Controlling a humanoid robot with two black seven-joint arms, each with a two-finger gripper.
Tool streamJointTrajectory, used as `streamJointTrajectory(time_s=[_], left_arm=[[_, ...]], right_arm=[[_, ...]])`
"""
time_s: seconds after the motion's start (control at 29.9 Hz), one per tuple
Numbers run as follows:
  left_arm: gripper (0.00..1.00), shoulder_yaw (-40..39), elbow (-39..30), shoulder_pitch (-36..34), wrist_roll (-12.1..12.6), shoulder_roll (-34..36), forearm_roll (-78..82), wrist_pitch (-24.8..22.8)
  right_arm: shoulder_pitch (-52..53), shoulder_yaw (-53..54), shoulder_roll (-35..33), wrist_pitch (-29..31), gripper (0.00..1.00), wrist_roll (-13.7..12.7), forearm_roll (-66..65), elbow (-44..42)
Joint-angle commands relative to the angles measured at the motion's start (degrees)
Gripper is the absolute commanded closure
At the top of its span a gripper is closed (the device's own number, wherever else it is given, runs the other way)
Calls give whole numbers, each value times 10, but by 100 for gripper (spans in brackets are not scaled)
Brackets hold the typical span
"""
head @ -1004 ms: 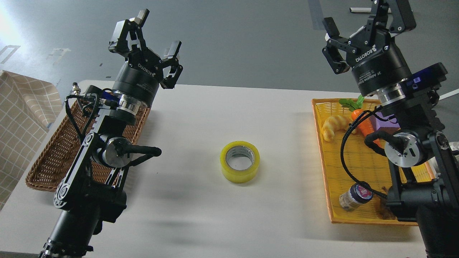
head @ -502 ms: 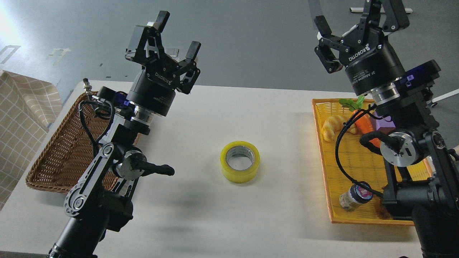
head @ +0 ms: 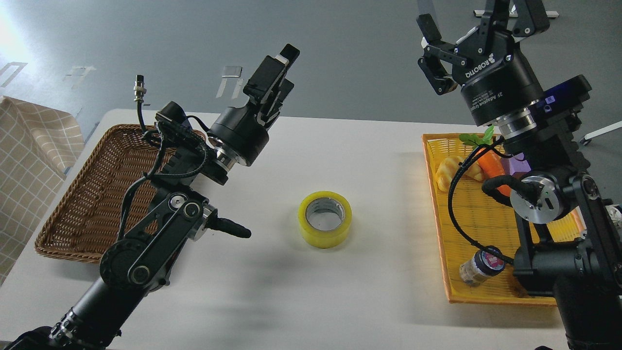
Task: Place and transfer tape with both arms
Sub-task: 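Reach the left gripper toward the tape roll on the table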
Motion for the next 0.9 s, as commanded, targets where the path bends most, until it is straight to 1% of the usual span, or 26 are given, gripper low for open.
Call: streamJointTrajectory(time_s=[0.0,0.1,0.2,0.27,0.33,0.37,0.4,0.47,0.54,0.64,0.7,0.84,0.87], left_arm=[[2,11,-1,6,3,11,41,3],[2,22,-1,6,9,21,71,4],[2,58,0,7,14,41,138,4],[2,78,4,10,27,52,210,4],[2,81,6,18,49,47,270,4],[2,81,6,19,54,48,279,4],[2,83,6,20,64,49,289,4],[2,90,6,22,74,50,300,4],[2,125,7,26,93,58,325,4],[2,132,16,29,108,46,326,4],[2,138,35,30,118,45,330,4],[2,158,72,27,132,44,340,3],[2,158,72,27,132,44,340,3]], right_arm=[[-1,0,0,-1,0,-8,0,-4],[-2,0,0,-2,0,-11,0,-4],[-4,-2,0,-2,0,-11,0,-5],[-4,-8,0,-2,0,-11,0,-6],[-4,-8,0,-2,0,-11,0,-8],[-3,-9,0,-2,0,-11,0,-9],[-2,-9,0,-2,0,-11,0,-10],[-1,-9,-2,-2,0,-11,0,-10],[0,-8,-5,-2,0,-11,0,-10],[-2,-8,-5,-2,0,-11,0,-10],[-2,-7,-5,-5,0,-12,0,-9],[-4,-8,-5,-5,0,-12,0,-11],[-4,-8,-5,-5,0,-12,0,-11]])
